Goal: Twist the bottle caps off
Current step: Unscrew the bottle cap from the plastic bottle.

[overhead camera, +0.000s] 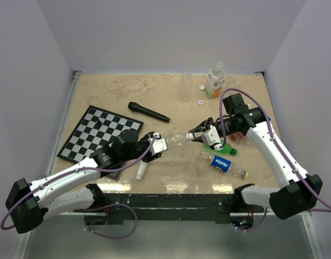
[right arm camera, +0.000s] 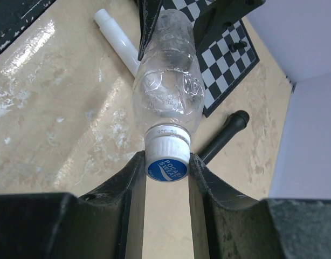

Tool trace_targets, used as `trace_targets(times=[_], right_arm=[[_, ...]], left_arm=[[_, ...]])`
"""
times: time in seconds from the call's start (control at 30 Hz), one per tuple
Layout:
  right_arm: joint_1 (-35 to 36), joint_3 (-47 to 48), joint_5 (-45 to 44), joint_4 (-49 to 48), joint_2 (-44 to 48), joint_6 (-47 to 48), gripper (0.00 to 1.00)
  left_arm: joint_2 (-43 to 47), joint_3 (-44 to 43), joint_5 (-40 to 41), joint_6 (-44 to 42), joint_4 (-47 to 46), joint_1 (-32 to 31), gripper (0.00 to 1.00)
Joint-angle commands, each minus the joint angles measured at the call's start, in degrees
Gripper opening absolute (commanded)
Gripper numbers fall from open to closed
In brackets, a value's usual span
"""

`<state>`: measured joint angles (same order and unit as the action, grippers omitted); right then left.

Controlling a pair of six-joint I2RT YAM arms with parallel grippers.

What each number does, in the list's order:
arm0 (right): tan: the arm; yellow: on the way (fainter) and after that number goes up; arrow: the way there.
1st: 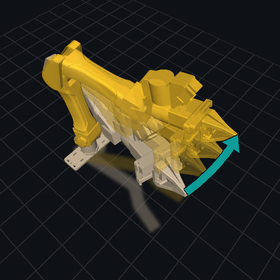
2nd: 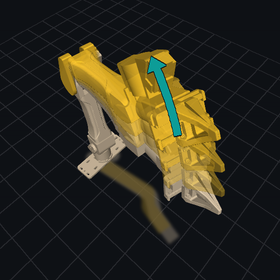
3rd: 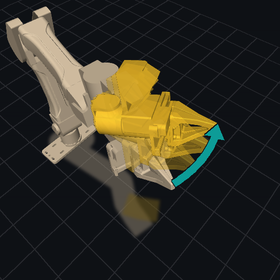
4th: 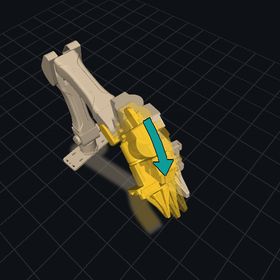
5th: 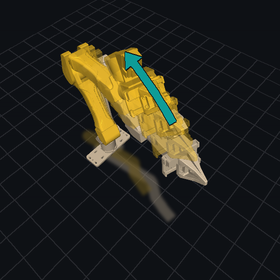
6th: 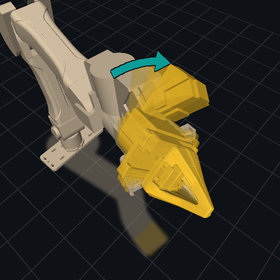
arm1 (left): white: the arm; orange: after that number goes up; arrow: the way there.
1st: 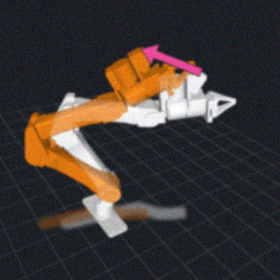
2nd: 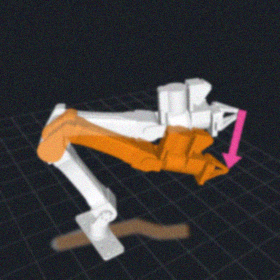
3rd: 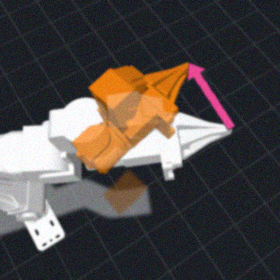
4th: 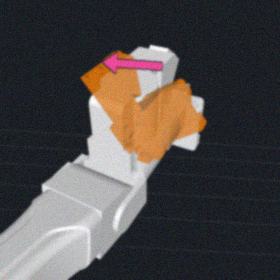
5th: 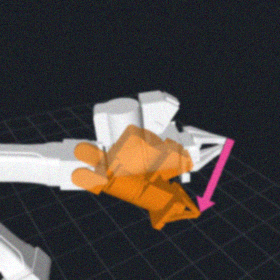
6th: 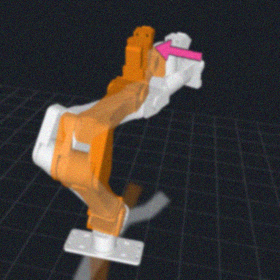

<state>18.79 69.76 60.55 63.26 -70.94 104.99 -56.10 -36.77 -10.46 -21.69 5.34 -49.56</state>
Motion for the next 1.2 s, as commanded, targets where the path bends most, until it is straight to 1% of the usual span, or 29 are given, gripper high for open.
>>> trace_targets(times=[0.0,0.07,0.17,0.23,0.33,0.4,0.47,0.53,0.7,0.87,1.0,1.17], right_arm=[[-0.33,-2.60,1.94,1.17,0.71,14.38,0.02],[-0.33,-3.22,0.89,-0.42,1.59,11.65,0.03],[-0.33,-3.49,0.44,-1.91,2.47,7.09,0.11],[-0.42,-3.22,0.70,-2.36,2.64,4.62,0.19],[-0.50,-2.17,0.44,-3.32,3.08,-0.99,0.38],[-0.68,-1.29,-0.70,-5.07,3.61,-6.61,0.48],[-0.94,-0.42,-2.10,-7.27,4.23,-13.02,0.61],[-1.21,0.46,-3.33,-8.59,4.75,-19.18,0.66],[-1.38,1.26,-5.27,-6.93,5.98,-23.15,0.80],[-1.65,2.57,-8.60,-7.10,7.48,-31.32,0.84],[-2.09,2.84,-12.29,-5.88,8.97,-34.67,0.84],[-2.88,2.23,-13.27,-2.80,10.47,-37.13,0.85]], left_arm=[[0.64,-1.11,1.41,0.42,-1.30,0.61,0.03],[0.72,-1.19,1.06,0.42,-1.30,0.61,0.03],[0.81,-1.28,0.70,0.42,-1.30,0.52,0.03],[0.81,-1.28,0.79,0.42,-1.21,0.61,0.03],[0.90,-1.28,0.97,0.42,-1.21,0.61,0.03],[0.90,-1.28,1.14,0.42,-1.21,0.61,0.03],[0.81,-1.19,1.14,0.42,-1.21,0.52,0.03],[0.90,-1.11,1.05,0.42,-1.21,0.52,0.03],[0.81,-1.11,1.06,0.42,-1.21,0.52,0.03],[0.81,-1.19,1.06,0.42,-1.21,0.60,0.03],[0.90,-1.19,0.97,0.42,-1.21,0.61,0.03],[1.08,-1.28,0.88,0.51,-1.13,0.61,0.03]])
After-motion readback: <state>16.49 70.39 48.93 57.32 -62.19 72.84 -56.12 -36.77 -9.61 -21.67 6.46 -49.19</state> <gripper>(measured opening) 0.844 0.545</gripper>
